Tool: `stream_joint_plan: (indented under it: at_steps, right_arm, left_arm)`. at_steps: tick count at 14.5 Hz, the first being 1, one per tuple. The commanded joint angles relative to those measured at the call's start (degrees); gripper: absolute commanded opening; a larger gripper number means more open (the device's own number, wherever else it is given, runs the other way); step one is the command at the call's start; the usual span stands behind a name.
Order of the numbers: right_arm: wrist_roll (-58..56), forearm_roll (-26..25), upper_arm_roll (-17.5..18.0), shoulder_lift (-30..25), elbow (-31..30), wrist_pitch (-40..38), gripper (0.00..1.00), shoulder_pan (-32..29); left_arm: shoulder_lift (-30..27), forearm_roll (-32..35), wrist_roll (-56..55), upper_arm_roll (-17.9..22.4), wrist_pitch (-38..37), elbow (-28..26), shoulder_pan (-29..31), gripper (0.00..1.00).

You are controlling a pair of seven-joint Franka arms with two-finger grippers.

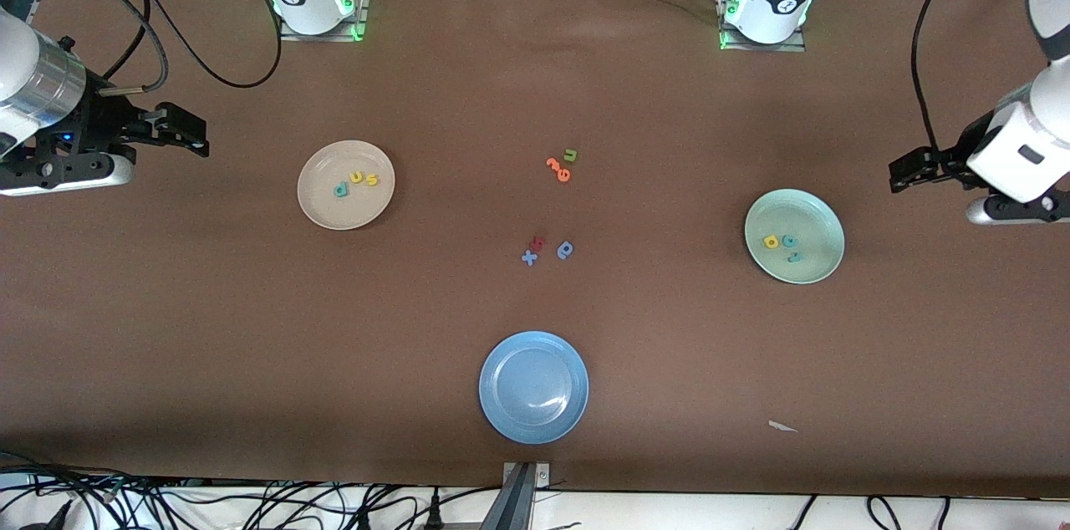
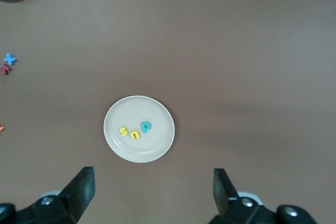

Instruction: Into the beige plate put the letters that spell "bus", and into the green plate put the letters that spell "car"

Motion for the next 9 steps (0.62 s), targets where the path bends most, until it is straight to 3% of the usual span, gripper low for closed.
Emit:
stream_joint_plan:
  at_steps: [1, 9]
  right_arm:
    - [-0.2, 1.3, -0.1, 0.2, 1.6, -1.5, 1.00, -0.1]
    - [-0.6, 1.1, -0.6, 0.3, 1.6, -1.1, 1.00, -0.7]
  left_arm:
    - [-2.3, -1.7, 1.1, 1.2, 0.4, -2.5, -1.4, 1.00]
    - [-1.7, -5.1, 2.9, 1.1, 2.1, -2.5, -1.4, 1.00]
